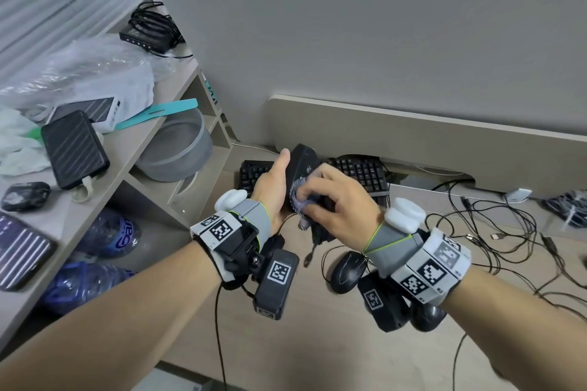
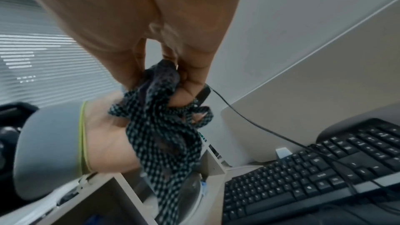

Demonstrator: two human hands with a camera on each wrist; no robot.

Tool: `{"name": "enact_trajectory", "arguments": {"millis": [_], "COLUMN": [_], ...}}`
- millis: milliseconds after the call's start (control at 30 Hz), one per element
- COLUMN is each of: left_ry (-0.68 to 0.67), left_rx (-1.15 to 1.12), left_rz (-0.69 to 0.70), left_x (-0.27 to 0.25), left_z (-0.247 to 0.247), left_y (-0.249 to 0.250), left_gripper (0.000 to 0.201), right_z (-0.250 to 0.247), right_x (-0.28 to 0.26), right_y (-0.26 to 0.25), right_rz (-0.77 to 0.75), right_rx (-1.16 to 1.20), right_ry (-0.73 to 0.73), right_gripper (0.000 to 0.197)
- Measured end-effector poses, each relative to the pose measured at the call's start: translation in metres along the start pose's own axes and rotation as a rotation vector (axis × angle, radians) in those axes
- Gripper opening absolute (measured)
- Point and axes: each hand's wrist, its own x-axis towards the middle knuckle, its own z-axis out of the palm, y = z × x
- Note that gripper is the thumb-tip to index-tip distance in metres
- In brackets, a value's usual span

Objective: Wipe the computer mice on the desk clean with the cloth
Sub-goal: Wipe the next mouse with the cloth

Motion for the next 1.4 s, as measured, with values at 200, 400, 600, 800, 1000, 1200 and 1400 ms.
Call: {"name": "enact_trajectory", "arguments": {"millis": [200,400,600,800,1000,1200,1400], "left_ry": [-0.001,-0.020,-0.054,-0.080,-0.115,-0.107,-0.090], "left_rx": [0.047,0.008,0.009,0.024,-0.004,0.087,0.131], "left_rz": [0.033,0.044,0.046,0.041,0.033,0.045,0.071], "left_x": [0.003,0.005,0.003,0.007,0.004,-0.001,-0.005], "left_z": [0.000,-0.003,-0.001,-0.007,-0.005,-0.002,-0.002], "left_y": [-0.003,0.004,0.003,-0.007,-0.004,-0.011,-0.013], "left_gripper": [0.047,0.043,0.045,0.040,0.045,0.041,0.045], "right_z": [-0.006,-0.002,-0.004,-0.010,-0.003,-0.018,-0.012], "right_x": [0.008,-0.003,0.008,0.009,0.004,0.028,0.023], "right_y": [0.012,0.012,0.005,0.024,-0.004,0.023,0.005], "right_rz": [0.099,0.076,0.055,0.187,0.046,0.302,0.160], "right_rx": [-0.089,-0.003,-0.027,-0.016,-0.047,-0.005,0.009], "right_ry": [0.117,-0.039,0.095,0.060,0.015,0.297,0.250], "right_gripper": [0.013,0.013,0.013,0.013,0.012,0.019,0.015]}}
